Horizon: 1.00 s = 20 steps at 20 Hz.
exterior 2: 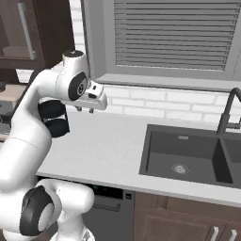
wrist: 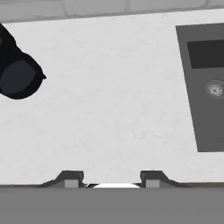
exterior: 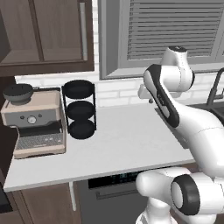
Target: Navigate to the stand mixer.
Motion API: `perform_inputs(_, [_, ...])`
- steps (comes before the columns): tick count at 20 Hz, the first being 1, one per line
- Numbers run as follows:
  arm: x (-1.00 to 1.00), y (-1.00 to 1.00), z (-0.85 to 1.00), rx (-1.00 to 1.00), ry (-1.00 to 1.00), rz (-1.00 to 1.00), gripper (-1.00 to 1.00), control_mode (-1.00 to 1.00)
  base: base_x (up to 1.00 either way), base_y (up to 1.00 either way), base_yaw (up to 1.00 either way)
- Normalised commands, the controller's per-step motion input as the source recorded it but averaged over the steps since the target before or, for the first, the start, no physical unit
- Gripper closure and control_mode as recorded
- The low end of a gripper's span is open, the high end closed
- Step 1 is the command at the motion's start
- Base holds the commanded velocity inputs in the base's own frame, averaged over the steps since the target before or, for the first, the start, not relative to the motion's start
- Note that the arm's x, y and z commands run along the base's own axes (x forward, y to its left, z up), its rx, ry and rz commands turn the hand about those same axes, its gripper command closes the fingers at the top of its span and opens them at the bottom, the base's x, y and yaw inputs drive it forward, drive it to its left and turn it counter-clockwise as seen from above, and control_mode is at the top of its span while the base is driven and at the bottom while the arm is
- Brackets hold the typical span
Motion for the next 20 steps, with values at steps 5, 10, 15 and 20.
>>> perform_inputs(5, [-0.21,0.00,0.00,0.00,-0.14,0.00,-1.00,-1.00,0.00,0.00,0.00])
perform_inputs(10, [-0.33,0.00,0.05,0.00,-0.17,0.00,-1.00,-1.00,0.00,0.00,0.00])
perform_inputs(15, [-0.12,0.00,0.00,0.00,0.00,-0.03,-1.00,1.00,-0.06,0.00,-0.19])
perform_inputs(20, [0.00,0.00,0.00,0.00,0.00,0.00,-1.00,1.00,-0.07,-0.13,-0.82])
